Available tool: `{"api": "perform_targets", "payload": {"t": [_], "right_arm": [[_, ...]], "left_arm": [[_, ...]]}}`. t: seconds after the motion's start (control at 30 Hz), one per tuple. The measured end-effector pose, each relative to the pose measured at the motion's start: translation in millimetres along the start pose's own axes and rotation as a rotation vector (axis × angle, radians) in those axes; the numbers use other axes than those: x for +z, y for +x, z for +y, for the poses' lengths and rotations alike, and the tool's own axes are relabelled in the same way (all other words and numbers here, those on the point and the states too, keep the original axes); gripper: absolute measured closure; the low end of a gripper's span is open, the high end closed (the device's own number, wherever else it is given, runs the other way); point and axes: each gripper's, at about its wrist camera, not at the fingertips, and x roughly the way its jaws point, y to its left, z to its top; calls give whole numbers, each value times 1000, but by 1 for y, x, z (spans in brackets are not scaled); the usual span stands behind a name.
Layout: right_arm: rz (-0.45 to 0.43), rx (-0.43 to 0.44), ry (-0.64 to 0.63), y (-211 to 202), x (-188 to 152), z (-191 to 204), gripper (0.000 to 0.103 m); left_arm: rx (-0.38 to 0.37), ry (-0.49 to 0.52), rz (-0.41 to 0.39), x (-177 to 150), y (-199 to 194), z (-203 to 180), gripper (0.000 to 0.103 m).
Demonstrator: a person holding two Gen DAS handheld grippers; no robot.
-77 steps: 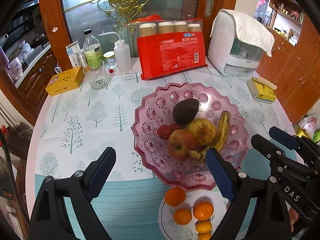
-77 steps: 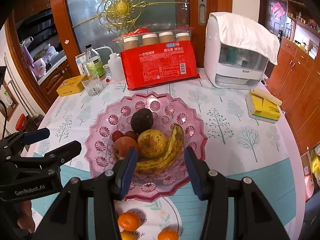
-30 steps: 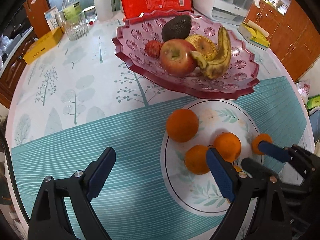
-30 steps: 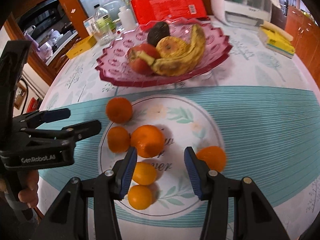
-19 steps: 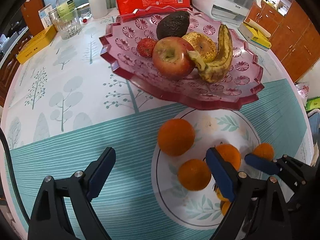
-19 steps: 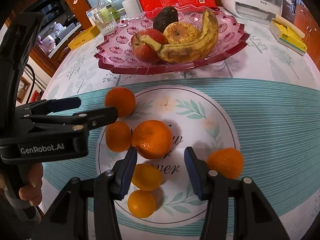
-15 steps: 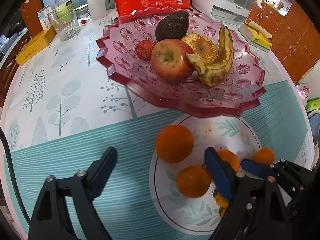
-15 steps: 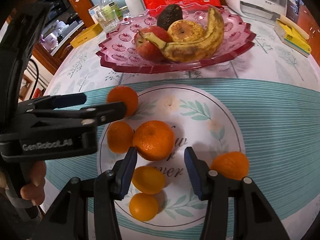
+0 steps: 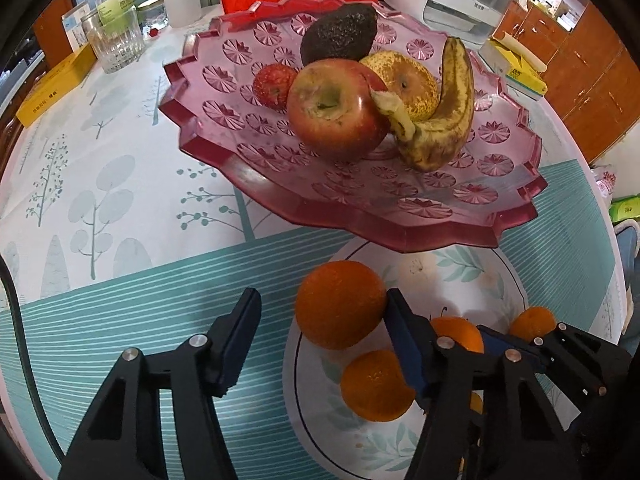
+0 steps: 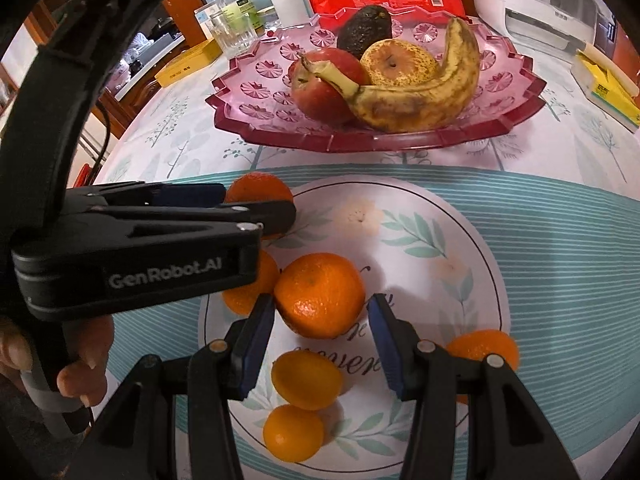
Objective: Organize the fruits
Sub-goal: 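Grasp a large orange on the plate with the left gripper while the right grasps another orange, then carry the orange with the left gripper while the right gripper carries its orange into the pink bowl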
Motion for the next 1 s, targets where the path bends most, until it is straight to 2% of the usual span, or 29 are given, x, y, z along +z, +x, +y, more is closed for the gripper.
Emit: {"api": "perform_targets", "payload": {"t": [0.1,0.17,0.33,0.53,0.77,1.0], "right_arm": [[-1,8,-9,-1,1,-1,53],[0,21,-18,-1,2,-1,53],[3,46,-83,-1,6,-1,53],[41,42,-173,2,5,1,54],[36,84,-151,7,16,-4,57],[33,69,-124,-2,10,-1,59]], "left_arm": [[-16,1,7,1,4,-1,50],[-43,4,5,0,5,-3,61],[-40,5,3,0,5,-7,62],[-34,-34,-6,-7,-4,8,62],[-29,-69,-16,-17,-16,24,62],[-22,-51,-45,-29,-44,21,62]]}}
